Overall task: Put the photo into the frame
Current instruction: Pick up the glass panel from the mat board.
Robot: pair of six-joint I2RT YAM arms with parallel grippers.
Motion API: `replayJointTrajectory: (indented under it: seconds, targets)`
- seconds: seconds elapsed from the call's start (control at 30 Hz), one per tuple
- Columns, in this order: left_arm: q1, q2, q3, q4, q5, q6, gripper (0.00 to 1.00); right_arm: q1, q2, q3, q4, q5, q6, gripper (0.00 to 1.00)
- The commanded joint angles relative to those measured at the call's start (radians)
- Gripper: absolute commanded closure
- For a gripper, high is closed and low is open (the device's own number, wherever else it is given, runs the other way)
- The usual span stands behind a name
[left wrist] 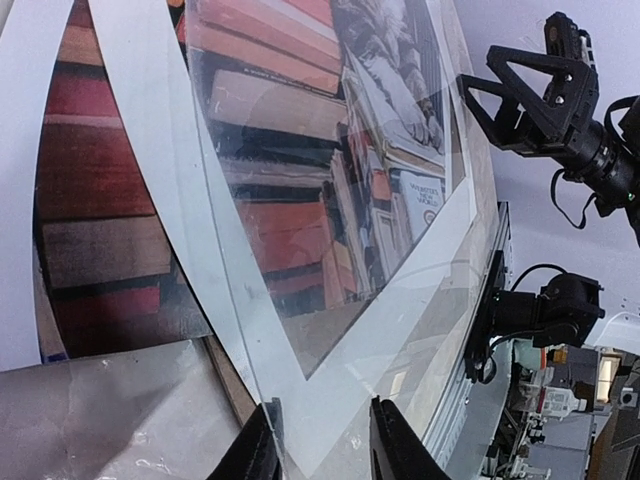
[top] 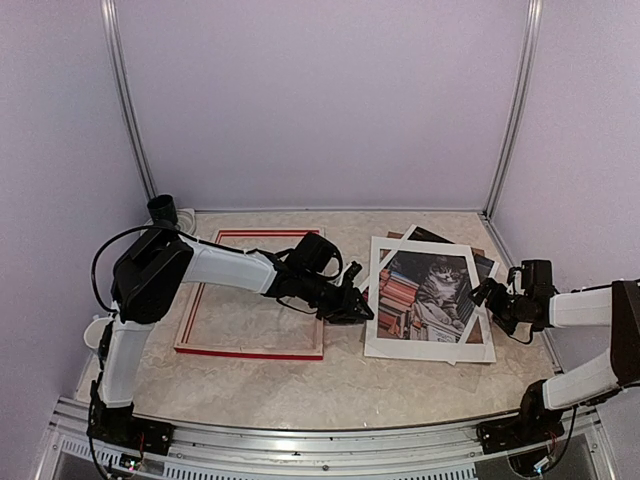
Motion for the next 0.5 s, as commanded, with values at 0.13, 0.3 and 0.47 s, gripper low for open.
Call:
replayJointTrajectory:
  seconds: [0.13,0.3,0.47]
  targets:
    - [0.003,-0.031,-0.033,0.100,0.046,-0.007,0.85,-0.014,-0.020,-0.013,0.000,-0.021,-0.025,0.01]
    - [0.003,-0.032,-0.036,0.115,0.048,-0.013,0.92,-0.013,-0.039,-0.013,-0.005,-0.016,-0.031,0.01]
    - [0.009,-0.048,-0.055,0.139,0.040,-0.018,1.00,-0.014,-0.073,-0.001,-0.033,-0.004,-0.044,0.01]
